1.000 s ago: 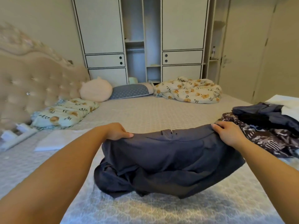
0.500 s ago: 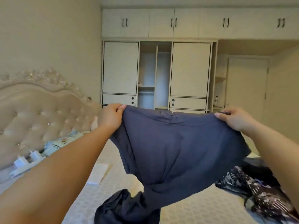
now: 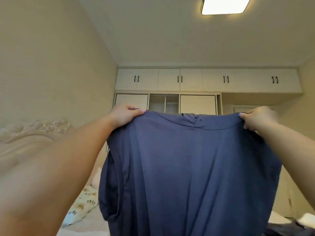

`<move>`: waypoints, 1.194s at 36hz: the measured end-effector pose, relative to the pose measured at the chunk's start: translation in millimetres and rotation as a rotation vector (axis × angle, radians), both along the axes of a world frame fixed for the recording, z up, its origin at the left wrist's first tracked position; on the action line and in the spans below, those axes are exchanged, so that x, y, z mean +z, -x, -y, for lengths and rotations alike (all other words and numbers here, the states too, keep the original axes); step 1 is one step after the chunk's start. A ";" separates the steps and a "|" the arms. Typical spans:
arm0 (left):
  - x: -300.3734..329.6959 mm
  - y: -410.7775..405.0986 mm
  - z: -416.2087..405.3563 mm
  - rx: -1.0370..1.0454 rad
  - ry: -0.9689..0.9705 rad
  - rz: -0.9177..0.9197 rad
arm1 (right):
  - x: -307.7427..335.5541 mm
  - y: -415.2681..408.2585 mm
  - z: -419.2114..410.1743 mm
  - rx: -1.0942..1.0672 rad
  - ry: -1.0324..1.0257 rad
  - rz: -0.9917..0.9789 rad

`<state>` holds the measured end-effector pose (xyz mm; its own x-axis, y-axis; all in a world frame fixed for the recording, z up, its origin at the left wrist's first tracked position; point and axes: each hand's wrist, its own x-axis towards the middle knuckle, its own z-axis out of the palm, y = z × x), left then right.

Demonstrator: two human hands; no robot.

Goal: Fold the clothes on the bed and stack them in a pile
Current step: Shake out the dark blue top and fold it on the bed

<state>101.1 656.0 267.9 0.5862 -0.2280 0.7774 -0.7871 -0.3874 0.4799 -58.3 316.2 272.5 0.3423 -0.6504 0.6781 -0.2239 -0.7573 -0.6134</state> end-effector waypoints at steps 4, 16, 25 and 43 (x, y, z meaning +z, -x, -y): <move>18.8 18.3 -6.5 -0.098 -0.109 -0.123 | 15.8 5.4 -2.4 0.266 -0.218 0.205; 27.9 23.9 -3.9 0.487 -0.402 0.286 | 27.4 21.2 -15.1 -0.063 0.269 0.241; 18.8 18.8 13.0 0.773 -0.686 0.324 | 21.4 26.4 -19.1 -0.112 0.434 0.097; -3.1 9.9 -1.7 0.544 -0.654 -0.032 | -8.3 34.8 -11.4 0.476 0.250 -0.109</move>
